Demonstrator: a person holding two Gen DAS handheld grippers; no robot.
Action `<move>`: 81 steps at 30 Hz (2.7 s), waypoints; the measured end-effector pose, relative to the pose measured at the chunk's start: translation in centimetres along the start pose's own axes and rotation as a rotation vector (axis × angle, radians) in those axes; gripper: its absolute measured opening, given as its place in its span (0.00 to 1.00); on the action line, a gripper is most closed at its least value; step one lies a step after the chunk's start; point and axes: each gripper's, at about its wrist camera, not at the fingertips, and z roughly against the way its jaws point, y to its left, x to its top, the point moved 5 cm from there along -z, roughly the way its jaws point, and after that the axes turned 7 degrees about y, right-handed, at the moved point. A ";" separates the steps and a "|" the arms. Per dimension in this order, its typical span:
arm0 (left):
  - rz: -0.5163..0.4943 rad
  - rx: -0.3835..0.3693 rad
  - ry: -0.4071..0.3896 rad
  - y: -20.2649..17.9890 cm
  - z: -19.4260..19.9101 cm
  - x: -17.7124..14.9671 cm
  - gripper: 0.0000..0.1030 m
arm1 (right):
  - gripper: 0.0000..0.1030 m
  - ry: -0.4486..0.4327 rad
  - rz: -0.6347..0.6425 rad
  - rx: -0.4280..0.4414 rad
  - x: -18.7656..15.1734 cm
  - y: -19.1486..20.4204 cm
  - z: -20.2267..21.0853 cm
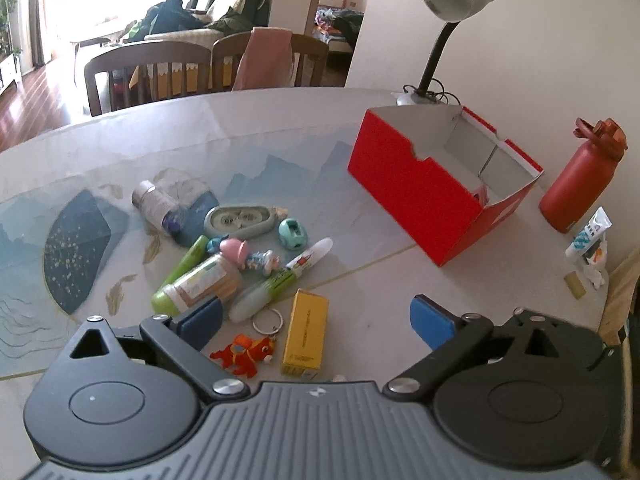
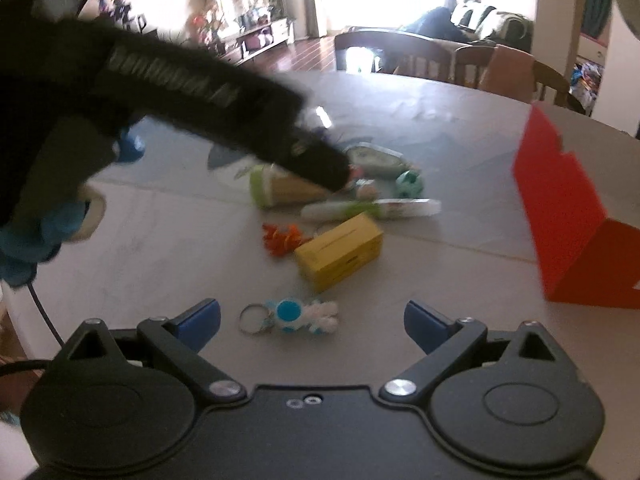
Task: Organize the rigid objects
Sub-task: 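Withdraw both tools from the box back to the pile, then grasp the yellow box with the left tool while the right tool grasps the blue-white keychain, then carry the yellow box and keychain over the red shoebox with both tools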
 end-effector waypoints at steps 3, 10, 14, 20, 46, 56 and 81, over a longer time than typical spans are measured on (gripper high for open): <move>0.001 0.007 0.008 0.5 -0.8 -0.4 0.98 | 0.93 0.016 0.008 -0.006 -0.2 0.5 -1.6; -0.005 0.024 0.040 0.9 -3.0 -1.0 0.98 | 0.88 0.046 0.010 -0.014 -0.5 0.7 -3.9; -0.050 0.031 0.053 0.3 -4.4 -1.1 0.98 | 0.87 0.048 0.009 -0.015 -0.7 0.7 -4.3; -0.076 0.056 0.062 0.0 -6.7 -1.0 0.98 | 0.80 0.056 -0.002 -0.011 -0.9 0.6 -4.8; -0.181 0.113 0.132 -1.4 -10.7 -1.7 0.34 | 0.55 0.041 0.017 -0.039 -3.9 2.0 -3.0; -0.176 0.109 0.137 -1.5 -10.6 -1.9 0.28 | 0.54 0.041 -0.018 -0.077 -5.5 1.6 -1.1; -0.068 0.059 0.115 -2.6 -7.2 -0.4 0.28 | 0.54 -0.088 -0.271 -0.108 -1.8 -9.2 8.2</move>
